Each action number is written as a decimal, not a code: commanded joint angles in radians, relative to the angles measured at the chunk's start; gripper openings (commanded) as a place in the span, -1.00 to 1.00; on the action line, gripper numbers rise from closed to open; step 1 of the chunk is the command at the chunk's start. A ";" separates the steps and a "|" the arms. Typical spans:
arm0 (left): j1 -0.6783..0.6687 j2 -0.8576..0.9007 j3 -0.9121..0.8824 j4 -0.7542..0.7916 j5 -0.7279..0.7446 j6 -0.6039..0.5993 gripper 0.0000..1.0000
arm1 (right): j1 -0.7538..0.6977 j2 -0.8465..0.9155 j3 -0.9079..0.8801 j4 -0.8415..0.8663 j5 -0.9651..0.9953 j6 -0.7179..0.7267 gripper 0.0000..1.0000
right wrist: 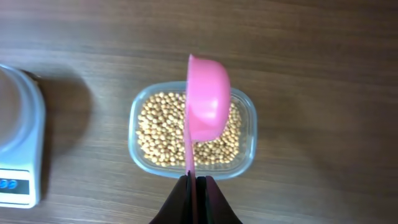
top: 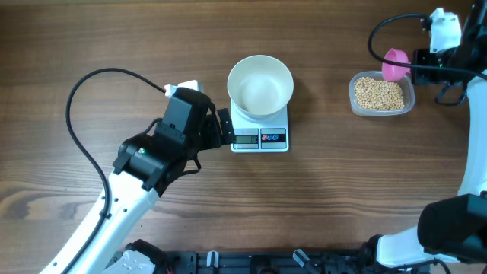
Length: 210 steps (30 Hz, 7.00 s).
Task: Scoop item into bowl and weigh 150g on scale
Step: 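Dip the pink scoop into the soybeans and scoop them up, then carry the filled scoop with the right gripper over the white bowl, then tip the scoop with the right gripper to pour beans into bowl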
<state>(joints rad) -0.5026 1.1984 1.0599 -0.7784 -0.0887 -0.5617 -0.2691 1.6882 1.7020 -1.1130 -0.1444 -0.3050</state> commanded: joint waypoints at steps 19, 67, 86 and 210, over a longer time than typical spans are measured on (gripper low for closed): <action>0.005 -0.007 0.000 0.002 -0.010 0.008 1.00 | 0.030 0.091 -0.099 0.017 0.144 -0.034 -0.91; 0.005 -0.007 0.000 0.002 -0.010 0.008 1.00 | -0.184 0.146 -0.271 0.061 -0.478 0.020 -0.91; 0.005 -0.007 0.000 0.002 -0.010 0.008 1.00 | -0.303 0.169 -0.271 0.045 -0.648 0.068 -0.91; 0.005 -0.007 0.000 0.002 -0.010 0.008 1.00 | 0.439 -0.118 -0.379 0.505 -0.385 0.187 -0.91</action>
<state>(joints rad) -0.5026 1.1984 1.0599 -0.7784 -0.0887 -0.5617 0.1234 1.5978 1.3182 -0.6056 -0.6590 -0.0513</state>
